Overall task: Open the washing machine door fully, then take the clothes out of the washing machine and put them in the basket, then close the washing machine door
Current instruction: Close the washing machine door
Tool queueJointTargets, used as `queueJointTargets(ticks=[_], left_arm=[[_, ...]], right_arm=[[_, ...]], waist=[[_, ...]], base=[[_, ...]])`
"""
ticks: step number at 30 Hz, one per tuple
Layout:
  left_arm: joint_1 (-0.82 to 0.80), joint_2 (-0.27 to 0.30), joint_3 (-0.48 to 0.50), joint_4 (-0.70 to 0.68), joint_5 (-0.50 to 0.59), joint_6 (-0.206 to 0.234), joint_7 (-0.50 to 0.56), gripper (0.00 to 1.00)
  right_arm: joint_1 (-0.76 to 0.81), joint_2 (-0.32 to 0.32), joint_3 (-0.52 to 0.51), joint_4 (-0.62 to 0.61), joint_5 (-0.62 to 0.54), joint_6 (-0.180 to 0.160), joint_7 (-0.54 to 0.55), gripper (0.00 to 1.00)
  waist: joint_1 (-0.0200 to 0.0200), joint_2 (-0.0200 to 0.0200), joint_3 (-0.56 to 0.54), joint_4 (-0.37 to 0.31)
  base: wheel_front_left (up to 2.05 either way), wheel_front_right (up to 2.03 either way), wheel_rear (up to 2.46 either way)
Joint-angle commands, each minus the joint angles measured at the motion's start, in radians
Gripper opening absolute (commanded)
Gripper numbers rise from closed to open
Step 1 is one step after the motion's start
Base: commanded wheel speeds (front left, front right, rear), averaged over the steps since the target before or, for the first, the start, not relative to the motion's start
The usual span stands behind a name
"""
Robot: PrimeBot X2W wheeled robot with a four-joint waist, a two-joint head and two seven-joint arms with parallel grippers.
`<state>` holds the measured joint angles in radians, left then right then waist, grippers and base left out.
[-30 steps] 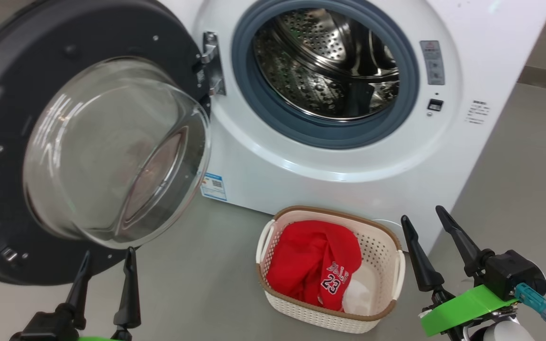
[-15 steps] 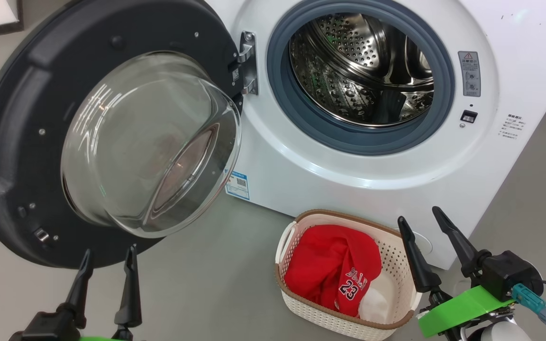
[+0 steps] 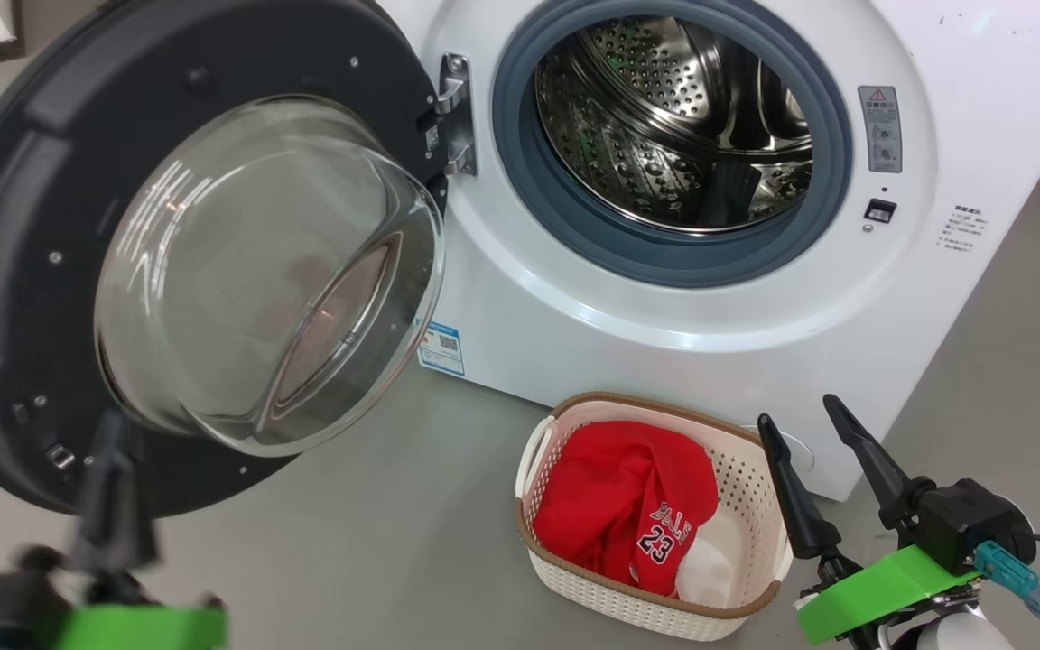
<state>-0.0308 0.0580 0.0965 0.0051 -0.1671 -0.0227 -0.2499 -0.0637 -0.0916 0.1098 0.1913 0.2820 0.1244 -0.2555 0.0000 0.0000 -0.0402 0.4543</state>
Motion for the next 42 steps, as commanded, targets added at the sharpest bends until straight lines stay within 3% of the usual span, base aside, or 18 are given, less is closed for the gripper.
queueJointTargets(ticks=[1,11,17,24,27,32,35,42], left_arm=[[-0.07,0.033,0.056,-0.044,0.012,0.014,-0.012,0.0],[-0.323,0.165,0.254,-0.045,0.002,0.103,-0.012,0.0],[-0.472,0.241,0.341,0.145,-0.056,0.133,0.018,0.0],[-0.619,0.324,0.409,0.457,-0.169,0.105,0.123,0.0],[-0.66,0.324,0.435,0.537,-0.232,0.08,0.162,0.0],[-0.752,0.303,0.514,0.694,-0.401,0.053,0.323,0.0],[-0.785,0.304,0.537,0.747,-0.46,0.056,0.419,0.0],[-0.8,0.31,0.546,0.765,-0.511,0.05,0.528,0.0]], right_arm=[[-0.013,-0.014,0.023,-0.025,-0.003,0.006,-0.006,1.0],[-0.024,-0.045,0.033,-0.019,-0.003,0.006,-0.006,1.0],[-0.035,-0.052,0.049,-0.012,0.0,0.006,-0.006,1.0],[-0.041,-0.065,0.063,-0.002,0.001,0.006,-0.006,1.0],[-0.043,-0.068,0.063,-0.001,0.002,0.006,-0.006,1.0],[-0.046,-0.08,0.087,0.003,0.003,0.006,-0.006,1.0],[-0.05,-0.088,0.096,0.003,0.006,0.006,-0.006,1.0],[-0.057,-0.107,0.105,-0.009,0.013,0.006,-0.006,1.0]], waist=[[0.0,0.0,0.005,-0.006],[0.0,0.0,0.034,-0.031],[0.0,0.0,0.036,-0.05],[0.0,0.0,0.033,-0.074],[0.0,0.0,0.034,-0.078],[0.0,0.0,0.037,-0.085],[0.0,0.0,0.041,-0.091],[0.0,0.0,0.052,-0.096]], base=[[0.0,0.0,0.0],[0.0,0.0,0.0],[0.0,0.0,0.0],[0.0,0.0,0.0],[0.0,0.0,0.0],[0.0,0.0,0.0],[0.0,0.0,0.0],[0.0,0.0,0.0]])
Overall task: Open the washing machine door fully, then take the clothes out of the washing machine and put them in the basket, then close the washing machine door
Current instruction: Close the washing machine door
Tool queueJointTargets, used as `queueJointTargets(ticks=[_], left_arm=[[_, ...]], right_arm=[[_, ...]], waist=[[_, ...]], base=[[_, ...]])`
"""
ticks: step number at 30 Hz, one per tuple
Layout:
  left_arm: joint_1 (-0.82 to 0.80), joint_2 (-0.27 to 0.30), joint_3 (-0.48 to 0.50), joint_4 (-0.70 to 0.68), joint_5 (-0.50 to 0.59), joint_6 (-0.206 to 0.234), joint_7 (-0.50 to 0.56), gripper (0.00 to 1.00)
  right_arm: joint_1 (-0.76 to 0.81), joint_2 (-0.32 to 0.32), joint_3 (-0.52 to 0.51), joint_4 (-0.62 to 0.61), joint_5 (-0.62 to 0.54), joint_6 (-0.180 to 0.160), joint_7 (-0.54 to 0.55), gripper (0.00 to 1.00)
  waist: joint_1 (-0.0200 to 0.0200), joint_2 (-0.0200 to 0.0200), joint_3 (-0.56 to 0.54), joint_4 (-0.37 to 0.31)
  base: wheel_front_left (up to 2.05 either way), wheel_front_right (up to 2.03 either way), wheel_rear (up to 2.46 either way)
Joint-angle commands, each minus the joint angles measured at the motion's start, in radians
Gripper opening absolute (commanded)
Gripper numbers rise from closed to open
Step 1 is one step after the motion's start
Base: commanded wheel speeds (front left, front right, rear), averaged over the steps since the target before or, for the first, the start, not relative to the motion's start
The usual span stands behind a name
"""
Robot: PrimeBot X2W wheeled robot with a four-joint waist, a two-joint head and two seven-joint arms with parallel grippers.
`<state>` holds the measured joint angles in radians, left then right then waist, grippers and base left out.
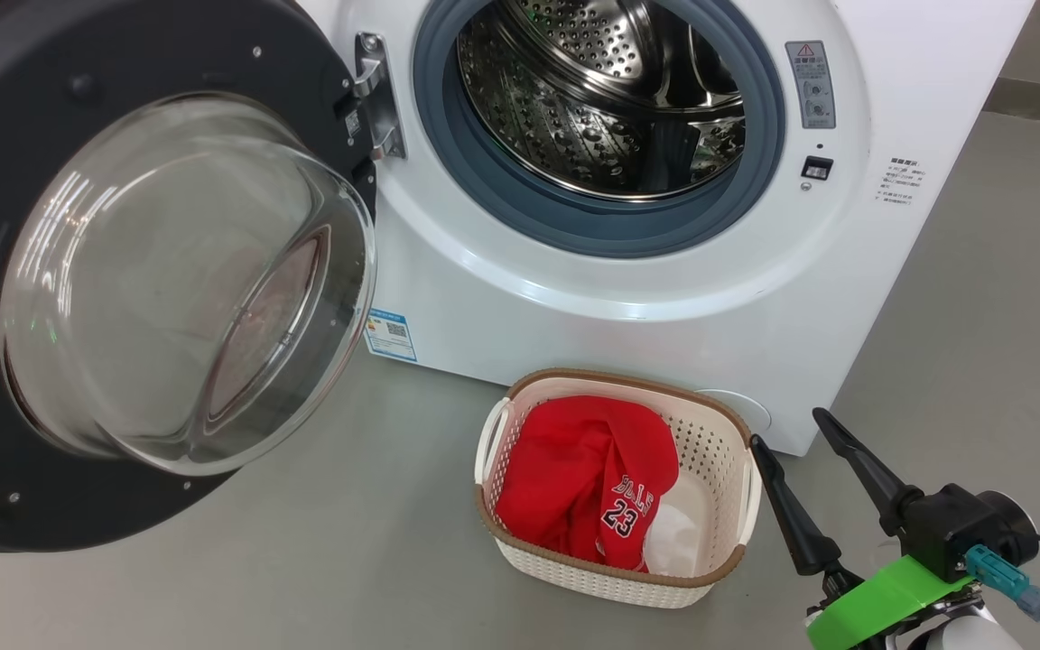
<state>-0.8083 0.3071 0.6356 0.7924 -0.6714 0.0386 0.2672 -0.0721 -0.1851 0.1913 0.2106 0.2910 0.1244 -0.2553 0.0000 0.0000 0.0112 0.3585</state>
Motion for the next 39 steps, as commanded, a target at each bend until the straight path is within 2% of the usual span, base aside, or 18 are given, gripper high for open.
queueJointTargets(ticks=[1,9,26,39], left_arm=[[-0.021,0.06,0.004,-0.022,-0.011,-0.013,0.027,0.0],[-0.002,0.047,0.002,-0.033,-0.067,-0.041,0.163,0.0],[0.019,0.065,0.016,0.025,-0.185,-0.145,0.305,0.0],[0.063,0.04,0.003,-0.006,-0.3,-0.169,0.378,0.0]], right_arm=[[-0.048,-0.014,0.023,-0.031,0.005,0.006,-0.006,1.0],[-0.049,-0.014,0.027,-0.037,0.006,0.006,-0.006,1.0],[-0.058,-0.008,0.041,-0.035,0.017,0.006,-0.006,1.0],[-0.056,-0.003,0.039,-0.027,0.016,0.006,-0.006,1.0]], waist=[[0.0,0.0,0.001,0.0],[0.0,0.0,0.01,0.004],[0.0,0.0,0.016,0.005],[0.0,0.0,0.008,0.013]], base=[[0.0,0.0,0.0],[0.0,0.0,0.0],[0.0,0.0,0.0],[0.0,0.0,0.0]])
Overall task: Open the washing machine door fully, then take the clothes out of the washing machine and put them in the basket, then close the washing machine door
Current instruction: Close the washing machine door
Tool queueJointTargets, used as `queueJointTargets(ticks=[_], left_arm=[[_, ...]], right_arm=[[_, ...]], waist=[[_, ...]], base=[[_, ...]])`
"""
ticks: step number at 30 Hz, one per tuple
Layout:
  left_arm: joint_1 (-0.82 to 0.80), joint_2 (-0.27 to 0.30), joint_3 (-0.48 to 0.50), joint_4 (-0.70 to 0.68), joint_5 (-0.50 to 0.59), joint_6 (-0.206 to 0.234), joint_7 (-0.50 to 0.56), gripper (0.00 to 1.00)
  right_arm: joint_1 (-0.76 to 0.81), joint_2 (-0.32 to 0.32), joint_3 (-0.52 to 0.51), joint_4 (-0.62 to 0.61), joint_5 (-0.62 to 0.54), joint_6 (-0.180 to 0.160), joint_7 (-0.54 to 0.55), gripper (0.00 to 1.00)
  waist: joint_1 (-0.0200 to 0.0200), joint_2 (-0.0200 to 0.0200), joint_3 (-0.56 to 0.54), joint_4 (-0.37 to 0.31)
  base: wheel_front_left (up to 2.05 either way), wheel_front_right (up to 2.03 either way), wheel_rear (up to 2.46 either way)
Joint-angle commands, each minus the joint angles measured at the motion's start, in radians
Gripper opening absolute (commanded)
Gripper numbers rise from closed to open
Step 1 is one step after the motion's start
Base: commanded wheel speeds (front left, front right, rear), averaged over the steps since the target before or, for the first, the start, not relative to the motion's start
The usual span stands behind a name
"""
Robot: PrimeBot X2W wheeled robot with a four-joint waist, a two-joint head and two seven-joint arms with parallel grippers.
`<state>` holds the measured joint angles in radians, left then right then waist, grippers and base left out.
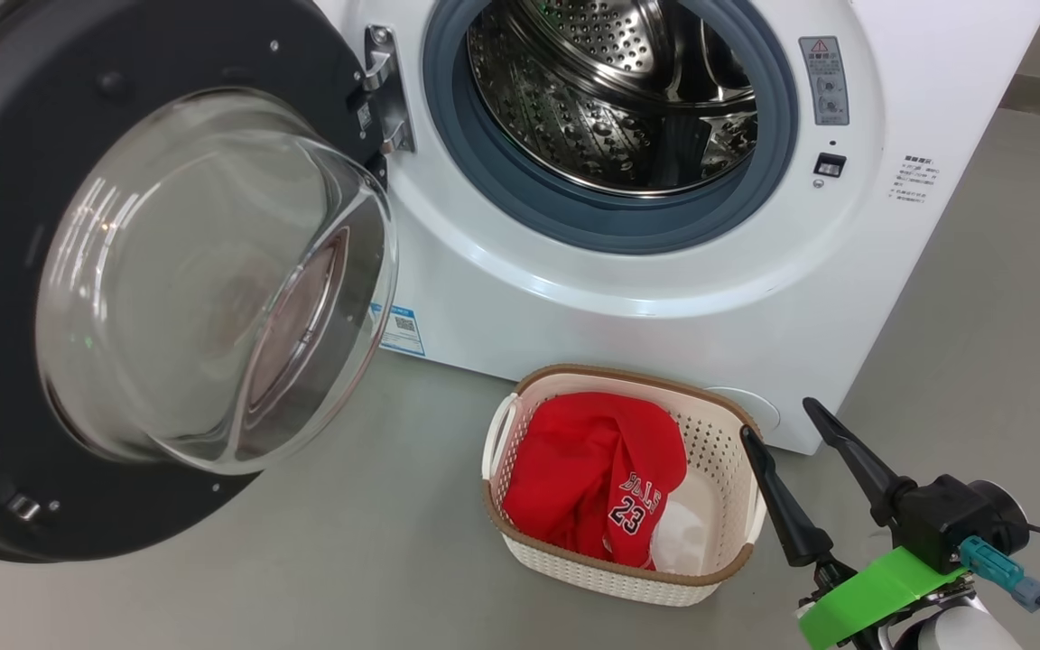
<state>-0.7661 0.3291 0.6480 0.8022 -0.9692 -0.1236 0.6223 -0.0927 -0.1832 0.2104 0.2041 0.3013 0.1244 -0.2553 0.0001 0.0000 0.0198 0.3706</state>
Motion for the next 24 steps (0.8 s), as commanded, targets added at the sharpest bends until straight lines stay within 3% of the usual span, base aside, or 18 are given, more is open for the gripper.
queueJointTargets(ticks=[1,16,24], left_arm=[[0.028,0.01,-0.013,-0.03,-0.017,-0.007,0.031,0.0],[0.177,-0.129,-0.05,-0.311,-0.148,-0.007,0.104,0.0],[0.267,-0.235,-0.08,-0.556,-0.197,0.038,0.171,0.0]], right_arm=[[-0.035,-0.004,0.019,-0.02,0.005,0.006,-0.006,1.0],[-0.026,0.019,0.01,-0.019,0.0,0.006,-0.006,1.0],[-0.028,0.028,0.002,-0.02,-0.001,0.006,-0.006,1.0]], waist=[[-0.0001,0.0,-0.002,0.002],[-0.0001,0.0,-0.005,0.008],[-0.0001,0.0,0.002,-0.004]], base=[[0.0,0.0,0.0],[0.0,0.0,0.0],[0.0,0.0,0.0]])
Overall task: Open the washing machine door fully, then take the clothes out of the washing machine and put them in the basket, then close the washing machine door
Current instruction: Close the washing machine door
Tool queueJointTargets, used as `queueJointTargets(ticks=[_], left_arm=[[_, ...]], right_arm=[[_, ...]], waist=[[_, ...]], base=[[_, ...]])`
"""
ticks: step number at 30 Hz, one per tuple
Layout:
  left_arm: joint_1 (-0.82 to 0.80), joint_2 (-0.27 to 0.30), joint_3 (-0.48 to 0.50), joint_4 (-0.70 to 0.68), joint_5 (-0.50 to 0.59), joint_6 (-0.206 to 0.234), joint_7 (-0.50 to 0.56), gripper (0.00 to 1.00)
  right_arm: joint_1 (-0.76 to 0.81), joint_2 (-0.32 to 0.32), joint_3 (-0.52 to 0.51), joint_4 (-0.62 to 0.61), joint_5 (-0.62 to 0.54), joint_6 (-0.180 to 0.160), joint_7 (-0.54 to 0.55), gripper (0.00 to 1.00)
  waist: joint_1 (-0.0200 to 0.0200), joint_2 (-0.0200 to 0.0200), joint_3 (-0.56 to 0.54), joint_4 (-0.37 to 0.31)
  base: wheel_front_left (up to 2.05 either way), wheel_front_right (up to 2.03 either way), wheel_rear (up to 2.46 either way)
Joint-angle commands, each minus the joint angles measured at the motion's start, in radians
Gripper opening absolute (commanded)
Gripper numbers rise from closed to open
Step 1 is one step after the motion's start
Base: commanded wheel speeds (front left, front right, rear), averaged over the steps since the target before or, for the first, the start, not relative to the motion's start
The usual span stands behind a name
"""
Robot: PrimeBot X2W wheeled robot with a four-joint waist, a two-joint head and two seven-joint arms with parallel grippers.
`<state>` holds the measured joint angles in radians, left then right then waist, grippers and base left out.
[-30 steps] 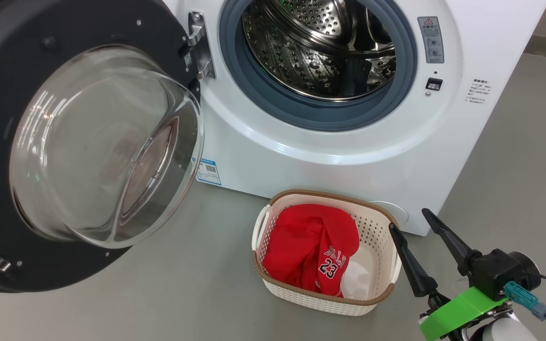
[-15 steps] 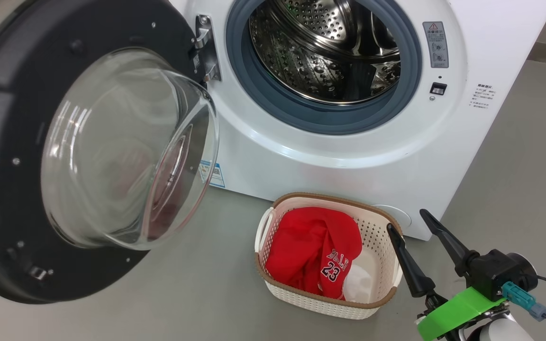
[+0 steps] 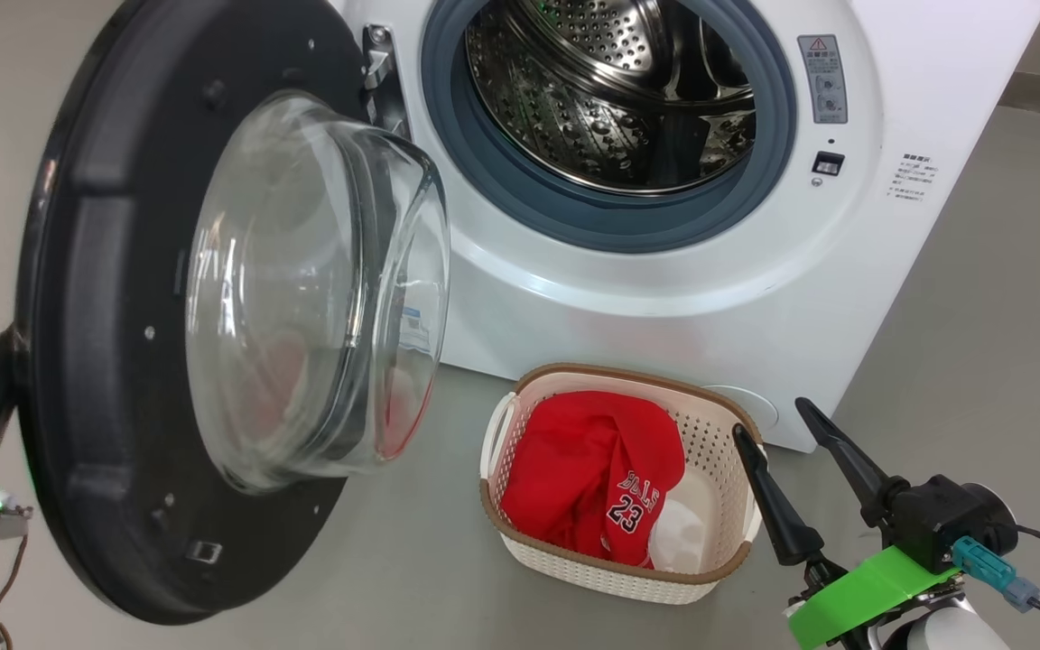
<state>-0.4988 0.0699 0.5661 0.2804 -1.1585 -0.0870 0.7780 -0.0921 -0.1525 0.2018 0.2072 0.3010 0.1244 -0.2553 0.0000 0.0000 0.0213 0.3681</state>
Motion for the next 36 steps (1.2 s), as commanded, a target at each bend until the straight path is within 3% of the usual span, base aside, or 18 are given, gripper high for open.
queueJointTargets(ticks=[1,16,36], left_arm=[[0.01,0.016,-0.004,-0.061,-0.014,0.009,0.023,0.0],[0.113,-0.018,-0.136,-0.289,-0.096,0.086,0.044,0.0],[0.188,-0.02,-0.265,-0.318,-0.179,0.112,-0.021,0.0]], right_arm=[[-0.029,-0.002,0.01,-0.023,-0.001,0.006,-0.006,1.0],[-0.035,0.009,0.004,-0.017,0.001,0.006,-0.006,1.0],[-0.032,0.012,0.014,-0.006,0.006,0.006,-0.006,1.0]], waist=[[0.0,0.0,0.002,-0.003],[0.0,0.0,0.007,-0.04],[0.0,0.0,-0.01,-0.136]], base=[[0.0,0.0,0.0],[0.0,0.0,0.0],[0.0,0.0,0.0]])
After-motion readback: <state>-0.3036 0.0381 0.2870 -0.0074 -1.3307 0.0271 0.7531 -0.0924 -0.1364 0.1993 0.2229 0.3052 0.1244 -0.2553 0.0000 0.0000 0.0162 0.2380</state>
